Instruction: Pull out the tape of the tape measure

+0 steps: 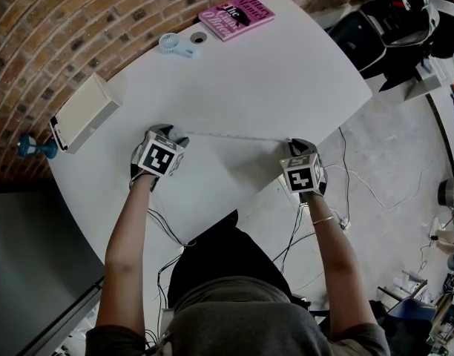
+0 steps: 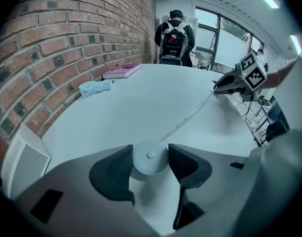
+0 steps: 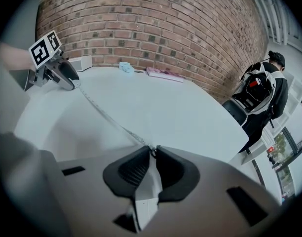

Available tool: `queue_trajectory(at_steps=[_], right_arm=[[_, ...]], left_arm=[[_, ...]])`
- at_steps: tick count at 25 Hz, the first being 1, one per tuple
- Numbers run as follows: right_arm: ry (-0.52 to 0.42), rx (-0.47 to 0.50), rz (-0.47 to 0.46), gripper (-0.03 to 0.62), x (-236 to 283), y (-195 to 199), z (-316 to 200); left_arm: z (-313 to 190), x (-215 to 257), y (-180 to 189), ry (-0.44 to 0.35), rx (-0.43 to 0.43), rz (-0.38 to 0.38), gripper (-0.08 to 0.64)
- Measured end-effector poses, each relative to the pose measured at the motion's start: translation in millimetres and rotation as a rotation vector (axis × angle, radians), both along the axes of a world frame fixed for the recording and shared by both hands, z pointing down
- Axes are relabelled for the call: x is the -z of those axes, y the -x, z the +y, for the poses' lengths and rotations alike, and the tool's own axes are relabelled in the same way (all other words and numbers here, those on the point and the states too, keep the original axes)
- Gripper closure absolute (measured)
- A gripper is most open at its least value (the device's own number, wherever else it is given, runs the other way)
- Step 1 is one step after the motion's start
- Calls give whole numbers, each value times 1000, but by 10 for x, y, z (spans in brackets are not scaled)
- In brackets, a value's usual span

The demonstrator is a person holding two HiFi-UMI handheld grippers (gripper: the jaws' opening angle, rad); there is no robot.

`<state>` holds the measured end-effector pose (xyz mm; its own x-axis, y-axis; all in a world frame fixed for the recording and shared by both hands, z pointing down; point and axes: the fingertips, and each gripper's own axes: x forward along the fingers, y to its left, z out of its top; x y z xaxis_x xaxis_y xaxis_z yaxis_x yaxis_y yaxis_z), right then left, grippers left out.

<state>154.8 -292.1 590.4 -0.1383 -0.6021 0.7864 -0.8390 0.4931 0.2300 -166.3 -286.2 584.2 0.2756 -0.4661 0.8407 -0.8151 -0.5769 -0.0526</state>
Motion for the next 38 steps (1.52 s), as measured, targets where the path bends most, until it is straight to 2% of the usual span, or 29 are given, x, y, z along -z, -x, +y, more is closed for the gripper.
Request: queue_trajectory(at_steps=[17,21,34,38], right_arm=[[32,17,-12,477,-11,-91,99],[38,13,-30,454,-31,-110,141],[88,-32,-132,443,5,-167,365],[21,-58,-175,445,129,-189,324]], left_arm=[[6,-50,26,10,40,32,324],[-4,-51,36,8,40,34,324],[70,-37,24,11,27,42,319],[112,-11,56,3,32,40,318]])
